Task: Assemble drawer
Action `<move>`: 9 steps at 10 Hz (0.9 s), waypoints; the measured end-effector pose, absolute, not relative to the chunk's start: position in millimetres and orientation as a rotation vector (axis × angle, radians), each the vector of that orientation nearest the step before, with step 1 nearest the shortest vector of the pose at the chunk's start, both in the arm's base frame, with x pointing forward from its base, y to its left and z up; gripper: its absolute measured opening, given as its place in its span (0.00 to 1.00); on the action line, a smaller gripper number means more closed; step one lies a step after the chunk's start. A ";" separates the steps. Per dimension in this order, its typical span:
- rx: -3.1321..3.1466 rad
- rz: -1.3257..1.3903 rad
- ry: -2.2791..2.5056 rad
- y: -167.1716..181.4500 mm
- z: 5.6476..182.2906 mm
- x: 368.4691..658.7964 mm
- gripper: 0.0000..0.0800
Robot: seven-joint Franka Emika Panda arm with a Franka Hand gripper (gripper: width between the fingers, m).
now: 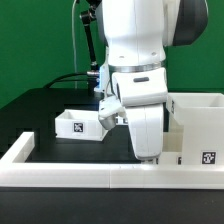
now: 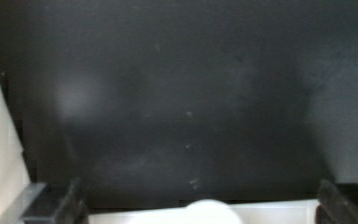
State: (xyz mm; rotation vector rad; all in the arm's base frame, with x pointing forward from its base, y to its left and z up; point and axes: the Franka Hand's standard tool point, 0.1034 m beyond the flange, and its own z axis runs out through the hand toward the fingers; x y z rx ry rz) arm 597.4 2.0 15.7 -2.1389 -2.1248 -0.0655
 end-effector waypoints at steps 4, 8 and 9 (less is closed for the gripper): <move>-2.122 -0.051 -2.114 29.9 20.4 601.9 0.81; -2.112 0.014 -2.120 36.6 25.7 603.4 0.81; -2.099 0.013 -2.133 33.5 25.4 603.2 0.81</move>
Offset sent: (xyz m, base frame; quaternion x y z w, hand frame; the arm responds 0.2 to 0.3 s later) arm 0.0173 0.0337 0.0083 0.0198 -0.0009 0.0118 0.9997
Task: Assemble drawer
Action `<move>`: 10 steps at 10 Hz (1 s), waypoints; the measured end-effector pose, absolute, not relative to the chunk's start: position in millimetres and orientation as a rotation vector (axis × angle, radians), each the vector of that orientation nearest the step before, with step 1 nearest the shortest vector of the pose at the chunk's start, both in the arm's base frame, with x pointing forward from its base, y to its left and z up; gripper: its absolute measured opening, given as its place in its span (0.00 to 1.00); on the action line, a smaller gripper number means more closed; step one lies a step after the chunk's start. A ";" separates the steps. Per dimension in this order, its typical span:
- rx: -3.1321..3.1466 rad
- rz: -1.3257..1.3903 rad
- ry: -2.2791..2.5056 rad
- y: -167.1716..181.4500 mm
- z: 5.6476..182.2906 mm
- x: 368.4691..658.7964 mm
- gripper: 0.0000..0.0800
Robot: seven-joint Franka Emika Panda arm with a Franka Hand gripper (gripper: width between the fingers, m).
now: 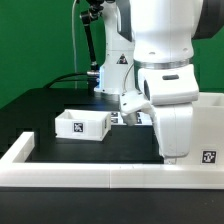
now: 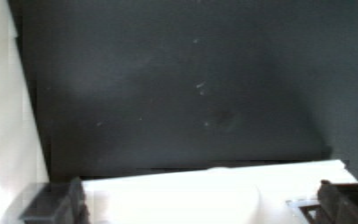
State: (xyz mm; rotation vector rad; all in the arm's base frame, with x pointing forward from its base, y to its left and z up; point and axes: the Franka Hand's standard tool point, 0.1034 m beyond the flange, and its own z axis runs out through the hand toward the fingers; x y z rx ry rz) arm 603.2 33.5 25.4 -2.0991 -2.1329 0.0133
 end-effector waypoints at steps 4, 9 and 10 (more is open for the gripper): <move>-2.153 -0.002 -2.127 -33.9 33.7 590.9 0.81; -2.348 -0.035 -2.018 -67.2 72.5 535.3 0.81; -2.365 -0.039 -2.013 -65.3 76.0 526.5 0.81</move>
Offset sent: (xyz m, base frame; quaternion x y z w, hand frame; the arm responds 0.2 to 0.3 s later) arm -0.0265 -0.0589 0.0240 -0.0283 0.0147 0.0348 0.9989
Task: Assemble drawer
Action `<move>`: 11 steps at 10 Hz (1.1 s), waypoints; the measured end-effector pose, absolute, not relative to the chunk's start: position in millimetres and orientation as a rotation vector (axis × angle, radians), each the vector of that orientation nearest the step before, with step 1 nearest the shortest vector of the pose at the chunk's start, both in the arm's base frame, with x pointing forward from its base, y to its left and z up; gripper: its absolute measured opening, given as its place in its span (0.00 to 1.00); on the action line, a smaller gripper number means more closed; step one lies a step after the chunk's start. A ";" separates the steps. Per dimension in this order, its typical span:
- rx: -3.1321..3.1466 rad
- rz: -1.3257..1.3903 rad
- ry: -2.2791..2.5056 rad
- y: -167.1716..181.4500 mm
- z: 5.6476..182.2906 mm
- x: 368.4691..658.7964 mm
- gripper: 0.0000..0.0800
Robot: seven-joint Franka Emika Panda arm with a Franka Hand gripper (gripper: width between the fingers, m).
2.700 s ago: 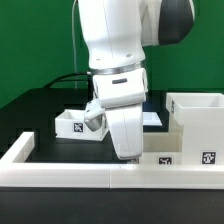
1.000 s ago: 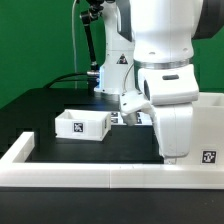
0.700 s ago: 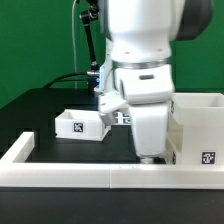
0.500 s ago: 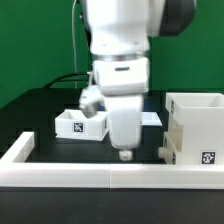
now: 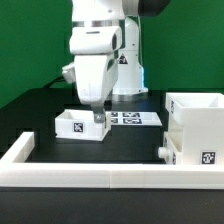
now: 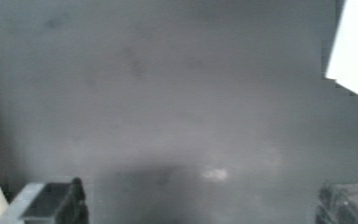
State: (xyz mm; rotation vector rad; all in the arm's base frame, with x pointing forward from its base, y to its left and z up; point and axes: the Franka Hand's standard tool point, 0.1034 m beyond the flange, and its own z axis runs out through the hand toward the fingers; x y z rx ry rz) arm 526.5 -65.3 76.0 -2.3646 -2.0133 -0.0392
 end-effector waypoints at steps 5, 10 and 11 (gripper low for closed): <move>-2.407 -0.034 -1.951 -65.2 72.0 527.5 0.81; -2.808 -0.071 -1.313 -88.9 80.6 501.4 0.81; -2.854 -0.061 -1.192 -88.1 81.5 500.1 0.81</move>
Offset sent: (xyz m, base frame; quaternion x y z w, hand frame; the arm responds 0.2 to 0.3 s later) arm 0.0000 0.0000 0.0000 0.0000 0.0000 0.0000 1.0000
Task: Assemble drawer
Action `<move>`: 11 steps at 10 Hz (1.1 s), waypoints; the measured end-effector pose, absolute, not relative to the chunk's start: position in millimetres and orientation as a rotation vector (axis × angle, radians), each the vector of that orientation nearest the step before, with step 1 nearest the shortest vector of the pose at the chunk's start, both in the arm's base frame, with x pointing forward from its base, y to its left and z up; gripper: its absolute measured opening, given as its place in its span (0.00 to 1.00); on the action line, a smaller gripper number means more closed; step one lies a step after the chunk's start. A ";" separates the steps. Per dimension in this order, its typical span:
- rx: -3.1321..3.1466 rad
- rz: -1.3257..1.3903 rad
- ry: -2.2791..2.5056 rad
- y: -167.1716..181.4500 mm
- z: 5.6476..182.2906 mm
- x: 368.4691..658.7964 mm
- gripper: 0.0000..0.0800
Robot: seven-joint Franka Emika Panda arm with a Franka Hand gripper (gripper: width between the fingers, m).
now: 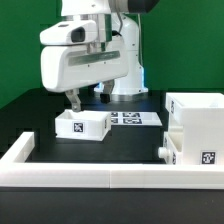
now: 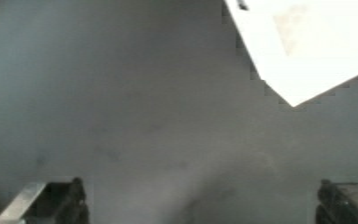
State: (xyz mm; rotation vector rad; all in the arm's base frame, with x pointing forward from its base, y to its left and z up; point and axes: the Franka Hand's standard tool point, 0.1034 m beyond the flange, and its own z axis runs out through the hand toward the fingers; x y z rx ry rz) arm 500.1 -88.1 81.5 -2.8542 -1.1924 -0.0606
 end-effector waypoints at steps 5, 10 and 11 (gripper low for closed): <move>-2.980 -0.055 -0.780 -85.3 80.7 500.2 0.81; -3.089 -0.107 -0.082 -78.4 67.4 465.7 0.81; -3.081 -0.106 0.044 -77.1 62.8 456.8 0.81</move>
Offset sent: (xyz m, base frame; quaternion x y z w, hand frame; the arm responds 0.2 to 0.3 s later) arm 0.0000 0.0000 0.0000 0.0000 0.0000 0.1938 0.9810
